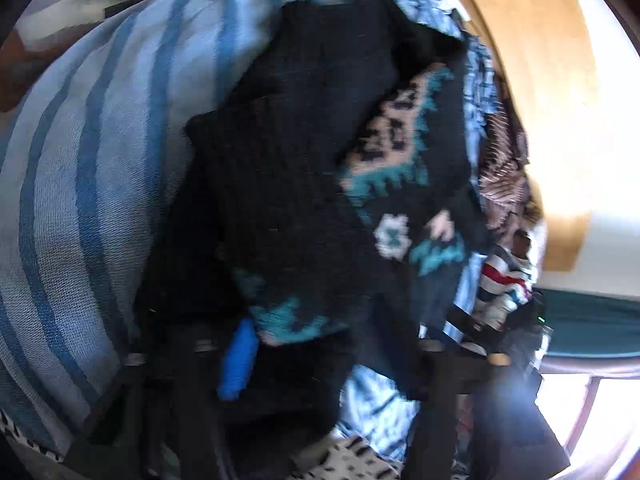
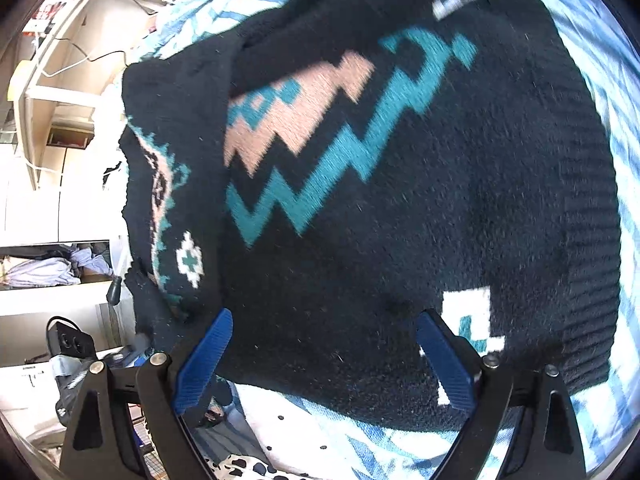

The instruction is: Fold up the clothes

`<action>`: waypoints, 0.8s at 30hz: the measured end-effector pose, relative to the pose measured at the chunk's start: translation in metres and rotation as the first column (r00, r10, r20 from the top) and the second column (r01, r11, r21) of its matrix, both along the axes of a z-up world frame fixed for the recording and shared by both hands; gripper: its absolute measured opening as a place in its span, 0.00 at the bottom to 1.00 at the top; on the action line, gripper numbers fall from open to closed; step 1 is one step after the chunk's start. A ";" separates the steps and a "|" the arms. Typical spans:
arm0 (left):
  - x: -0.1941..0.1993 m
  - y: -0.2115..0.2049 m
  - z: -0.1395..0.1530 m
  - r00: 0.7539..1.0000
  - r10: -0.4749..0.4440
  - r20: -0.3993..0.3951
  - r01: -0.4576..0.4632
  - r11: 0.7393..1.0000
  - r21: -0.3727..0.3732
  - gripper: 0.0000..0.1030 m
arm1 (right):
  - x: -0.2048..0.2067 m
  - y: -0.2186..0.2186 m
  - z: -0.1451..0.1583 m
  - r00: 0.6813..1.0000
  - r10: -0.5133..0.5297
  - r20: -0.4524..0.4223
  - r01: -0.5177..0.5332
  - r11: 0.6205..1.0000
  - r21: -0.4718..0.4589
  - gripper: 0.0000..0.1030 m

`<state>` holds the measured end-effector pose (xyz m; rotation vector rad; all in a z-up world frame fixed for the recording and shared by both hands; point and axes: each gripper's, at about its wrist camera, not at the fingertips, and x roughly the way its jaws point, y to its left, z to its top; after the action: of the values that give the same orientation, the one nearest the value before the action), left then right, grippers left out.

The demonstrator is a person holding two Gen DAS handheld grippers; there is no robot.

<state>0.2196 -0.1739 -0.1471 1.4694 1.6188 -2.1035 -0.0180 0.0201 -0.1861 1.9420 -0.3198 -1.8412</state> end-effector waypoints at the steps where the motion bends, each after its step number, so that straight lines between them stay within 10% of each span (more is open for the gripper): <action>1: -0.002 -0.001 0.013 0.999 -0.014 -0.035 0.014 1.000 -0.011 0.70 | -0.005 -0.003 0.003 1.000 0.004 -0.009 -0.004 1.000 -0.008 0.92; 10: -0.095 -0.029 0.099 0.981 -0.078 -0.177 0.037 0.973 -0.227 0.70 | -0.075 -0.053 0.044 0.989 -0.007 -0.145 -0.015 0.989 -0.148 0.81; 18: -0.216 -0.057 0.047 0.985 -0.046 -0.165 0.029 0.994 -0.103 0.70 | -0.148 -0.080 0.008 0.997 -0.059 -0.045 0.052 0.988 -0.149 0.67; 24: -0.263 -0.045 0.036 0.986 -0.137 -0.095 0.105 0.954 -0.281 0.62 | -0.148 -0.098 0.008 0.996 0.017 -0.093 -0.028 0.993 -0.113 0.47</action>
<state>-0.0434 -0.2190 -0.1109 1.4117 1.2289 -2.4033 -0.1659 -0.0777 -0.1782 1.7719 -0.3640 -1.8494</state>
